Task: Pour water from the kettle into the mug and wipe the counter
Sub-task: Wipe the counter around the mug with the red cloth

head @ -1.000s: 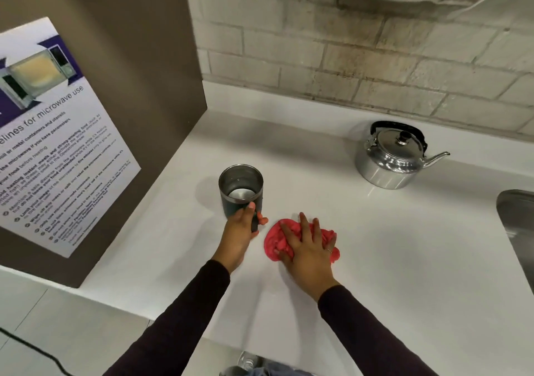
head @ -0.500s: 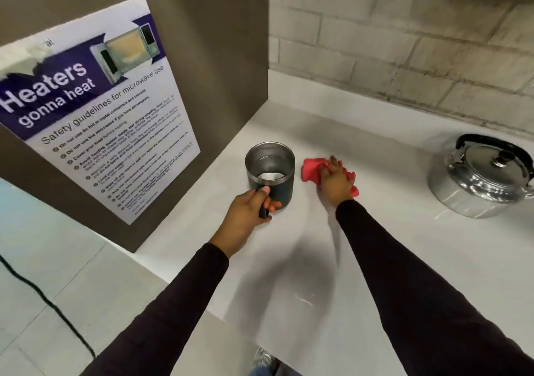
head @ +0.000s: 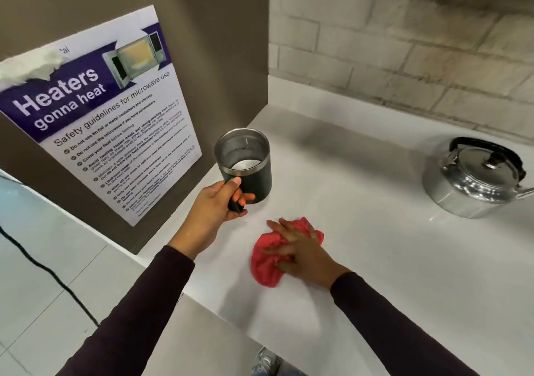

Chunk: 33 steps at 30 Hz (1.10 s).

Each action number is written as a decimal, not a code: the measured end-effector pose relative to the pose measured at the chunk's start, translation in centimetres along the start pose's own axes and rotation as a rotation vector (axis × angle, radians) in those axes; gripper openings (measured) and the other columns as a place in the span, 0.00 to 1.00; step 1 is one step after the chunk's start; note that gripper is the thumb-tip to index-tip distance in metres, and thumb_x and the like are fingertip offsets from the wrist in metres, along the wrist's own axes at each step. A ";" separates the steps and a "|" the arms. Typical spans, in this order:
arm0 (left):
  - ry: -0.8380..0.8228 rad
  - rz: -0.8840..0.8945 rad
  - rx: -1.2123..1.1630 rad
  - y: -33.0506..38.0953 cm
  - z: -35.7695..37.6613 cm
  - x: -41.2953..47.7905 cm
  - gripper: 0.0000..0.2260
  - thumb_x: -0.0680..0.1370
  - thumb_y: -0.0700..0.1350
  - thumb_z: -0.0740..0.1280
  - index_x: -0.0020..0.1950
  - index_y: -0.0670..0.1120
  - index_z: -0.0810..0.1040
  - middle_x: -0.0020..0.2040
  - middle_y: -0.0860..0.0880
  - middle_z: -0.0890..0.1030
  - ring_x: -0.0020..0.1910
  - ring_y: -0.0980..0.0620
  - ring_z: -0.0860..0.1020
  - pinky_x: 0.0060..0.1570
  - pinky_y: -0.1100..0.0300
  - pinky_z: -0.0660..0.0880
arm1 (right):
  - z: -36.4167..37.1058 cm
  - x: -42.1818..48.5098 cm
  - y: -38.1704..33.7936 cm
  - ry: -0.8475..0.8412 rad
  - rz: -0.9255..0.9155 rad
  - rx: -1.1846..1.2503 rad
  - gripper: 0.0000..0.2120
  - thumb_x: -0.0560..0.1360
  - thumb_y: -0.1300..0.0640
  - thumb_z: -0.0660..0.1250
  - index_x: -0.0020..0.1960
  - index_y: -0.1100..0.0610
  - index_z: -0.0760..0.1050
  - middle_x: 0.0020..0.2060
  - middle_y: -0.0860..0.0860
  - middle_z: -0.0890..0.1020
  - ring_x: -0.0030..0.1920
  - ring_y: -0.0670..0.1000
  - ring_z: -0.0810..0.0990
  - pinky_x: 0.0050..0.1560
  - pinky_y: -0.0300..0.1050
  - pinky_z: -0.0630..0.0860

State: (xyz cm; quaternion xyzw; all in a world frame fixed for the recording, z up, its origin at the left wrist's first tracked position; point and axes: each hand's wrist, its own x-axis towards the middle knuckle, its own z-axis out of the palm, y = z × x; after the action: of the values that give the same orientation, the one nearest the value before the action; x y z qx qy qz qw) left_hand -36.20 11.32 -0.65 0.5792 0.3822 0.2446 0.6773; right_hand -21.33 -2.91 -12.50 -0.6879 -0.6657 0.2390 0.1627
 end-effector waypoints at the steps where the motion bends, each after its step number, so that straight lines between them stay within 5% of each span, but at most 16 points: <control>1: 0.001 -0.001 -0.004 0.1 -0.1 -0.1 0.19 0.81 0.45 0.57 0.29 0.46 0.67 0.23 0.54 0.76 0.40 0.58 0.84 0.53 0.46 0.77 | -0.1 -1.4 0.6 0.013 0.004 0.019 0.18 0.74 0.51 0.65 0.63 0.38 0.74 0.76 0.40 0.53 0.77 0.45 0.46 0.72 0.58 0.34; 3: 0.003 -0.006 -0.002 0.2 -0.3 -0.3 0.19 0.81 0.46 0.57 0.29 0.45 0.67 0.24 0.53 0.76 0.41 0.55 0.84 0.54 0.45 0.77 | -0.7 -4.1 2.2 0.066 0.029 0.073 0.18 0.73 0.54 0.67 0.61 0.40 0.76 0.74 0.40 0.55 0.76 0.46 0.49 0.74 0.57 0.38; 7: 0.006 -0.033 0.013 0.3 -1.1 -0.8 0.19 0.81 0.46 0.57 0.29 0.45 0.67 0.24 0.53 0.76 0.44 0.51 0.83 0.55 0.44 0.78 | -3.1 -6.7 7.0 0.306 0.213 0.155 0.16 0.67 0.73 0.70 0.50 0.59 0.84 0.69 0.61 0.69 0.71 0.62 0.65 0.71 0.67 0.59; 11: 0.000 -0.037 0.046 0.4 -2.2 -1.2 0.20 0.81 0.45 0.57 0.28 0.46 0.67 0.24 0.53 0.75 0.42 0.53 0.83 0.55 0.44 0.78 | -6.4 -1.8 11.1 0.502 0.660 0.093 0.17 0.77 0.59 0.61 0.65 0.57 0.74 0.74 0.54 0.63 0.74 0.57 0.60 0.75 0.59 0.53; 14: 0.007 -0.036 0.055 0.7 -3.1 -1.7 0.21 0.81 0.45 0.57 0.27 0.46 0.67 0.24 0.53 0.74 0.41 0.53 0.83 0.54 0.44 0.78 | -7.5 4.5 11.4 0.466 0.754 -0.029 0.19 0.80 0.51 0.52 0.70 0.53 0.68 0.76 0.54 0.59 0.75 0.54 0.56 0.75 0.61 0.45; 18: 0.025 -0.028 0.077 0.9 -4.3 -2.2 0.21 0.81 0.45 0.58 0.26 0.46 0.68 0.25 0.52 0.75 0.40 0.54 0.83 0.53 0.46 0.79 | -6.3 11.7 7.4 0.358 0.638 -0.066 0.19 0.81 0.50 0.50 0.69 0.50 0.68 0.77 0.54 0.55 0.75 0.56 0.56 0.75 0.62 0.42; 23: 0.025 -0.010 0.070 1.1 -5.5 -2.5 0.22 0.80 0.45 0.58 0.25 0.48 0.69 0.25 0.52 0.75 0.42 0.53 0.83 0.51 0.48 0.80 | -1.6 15.0 0.7 0.194 0.269 -0.099 0.19 0.79 0.48 0.51 0.69 0.45 0.68 0.76 0.50 0.58 0.75 0.54 0.57 0.73 0.65 0.43; 27: 0.041 -0.004 0.057 1.1 -5.6 -2.6 0.23 0.81 0.45 0.57 0.25 0.49 0.69 0.24 0.53 0.74 0.41 0.54 0.83 0.53 0.45 0.77 | 1.2 13.4 -4.4 0.026 0.029 -0.058 0.18 0.77 0.47 0.57 0.66 0.43 0.71 0.67 0.50 0.73 0.71 0.55 0.64 0.70 0.63 0.51; 30: 0.029 -0.010 0.069 1.0 -5.1 -2.4 0.23 0.80 0.44 0.58 0.24 0.49 0.69 0.24 0.53 0.74 0.41 0.55 0.83 0.54 0.45 0.77 | 2.2 10.1 -5.0 -0.050 -0.224 -0.090 0.16 0.76 0.52 0.63 0.62 0.43 0.76 0.71 0.48 0.70 0.73 0.53 0.61 0.72 0.61 0.47; 33: 0.001 -0.023 0.075 0.6 -4.3 -2.1 0.21 0.80 0.44 0.58 0.26 0.46 0.68 0.24 0.52 0.74 0.40 0.56 0.83 0.51 0.47 0.79 | 1.9 6.5 -3.1 -0.086 -0.264 0.052 0.16 0.73 0.59 0.66 0.58 0.47 0.80 0.73 0.45 0.67 0.76 0.50 0.55 0.72 0.56 0.40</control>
State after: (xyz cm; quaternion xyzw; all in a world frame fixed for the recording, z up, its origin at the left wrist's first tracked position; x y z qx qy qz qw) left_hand -40.83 12.37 0.32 0.5996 0.3980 0.2224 0.6578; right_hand -24.91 3.51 -13.11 -0.5789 -0.7505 0.2618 0.1819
